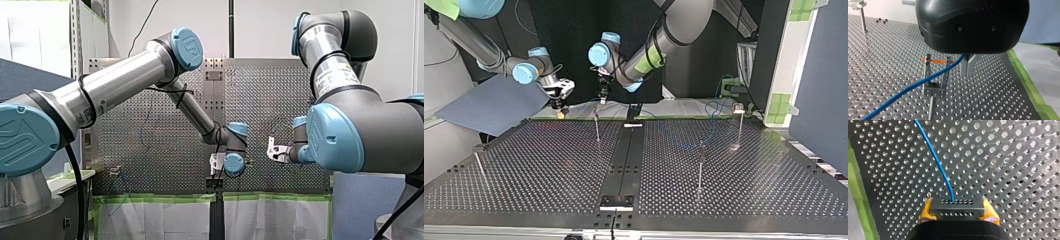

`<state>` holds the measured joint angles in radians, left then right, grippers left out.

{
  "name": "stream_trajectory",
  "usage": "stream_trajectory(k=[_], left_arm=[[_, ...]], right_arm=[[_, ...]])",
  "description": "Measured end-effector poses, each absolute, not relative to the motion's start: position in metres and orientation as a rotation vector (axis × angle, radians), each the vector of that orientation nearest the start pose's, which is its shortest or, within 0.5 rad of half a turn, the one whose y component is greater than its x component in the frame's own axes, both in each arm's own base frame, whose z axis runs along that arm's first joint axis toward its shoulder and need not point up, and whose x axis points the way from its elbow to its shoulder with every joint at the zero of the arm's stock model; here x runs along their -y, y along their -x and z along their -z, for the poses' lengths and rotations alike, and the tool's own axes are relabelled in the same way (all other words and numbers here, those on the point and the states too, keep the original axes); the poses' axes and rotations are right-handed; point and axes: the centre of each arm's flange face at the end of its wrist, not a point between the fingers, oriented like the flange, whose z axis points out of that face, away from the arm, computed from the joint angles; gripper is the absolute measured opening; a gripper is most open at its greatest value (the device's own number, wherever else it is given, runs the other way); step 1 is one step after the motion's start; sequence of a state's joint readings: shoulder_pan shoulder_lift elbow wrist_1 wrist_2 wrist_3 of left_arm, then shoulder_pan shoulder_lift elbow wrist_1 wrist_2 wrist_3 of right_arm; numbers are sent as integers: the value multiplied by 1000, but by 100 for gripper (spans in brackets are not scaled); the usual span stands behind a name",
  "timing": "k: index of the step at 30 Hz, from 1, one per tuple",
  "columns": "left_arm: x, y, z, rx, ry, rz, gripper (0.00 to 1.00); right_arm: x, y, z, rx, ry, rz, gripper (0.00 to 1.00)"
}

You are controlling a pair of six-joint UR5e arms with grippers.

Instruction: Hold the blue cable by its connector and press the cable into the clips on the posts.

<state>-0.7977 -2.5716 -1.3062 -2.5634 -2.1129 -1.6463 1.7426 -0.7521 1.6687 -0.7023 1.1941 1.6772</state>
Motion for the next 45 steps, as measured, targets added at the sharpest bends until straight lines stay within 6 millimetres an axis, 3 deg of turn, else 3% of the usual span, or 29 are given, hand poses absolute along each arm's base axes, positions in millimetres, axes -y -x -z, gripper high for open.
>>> stream_trajectory(k=[5,10,16,26,33,45], left_arm=[[578,-446,-34,-1688,-220,182,1],[579,-451,-50,-1689,-209,185,1],[576,-460,-56,-1682,-166,207,1],[576,-471,-61,-1629,-115,250,1],[584,-461,-61,-1627,-105,260,1],[586,-452,-57,-1644,-85,266,1]], right_arm=[[585,-272,-31,1176,-1731,-1570,0],[592,-273,-54,1152,-1704,-1594,0],[593,-278,-71,1149,-1688,-1643,0],[587,-288,-68,1136,-1718,-1673,0],[583,-288,-47,1157,-1742,-1658,0],[584,-288,-44,1155,-1731,-1668,0]])
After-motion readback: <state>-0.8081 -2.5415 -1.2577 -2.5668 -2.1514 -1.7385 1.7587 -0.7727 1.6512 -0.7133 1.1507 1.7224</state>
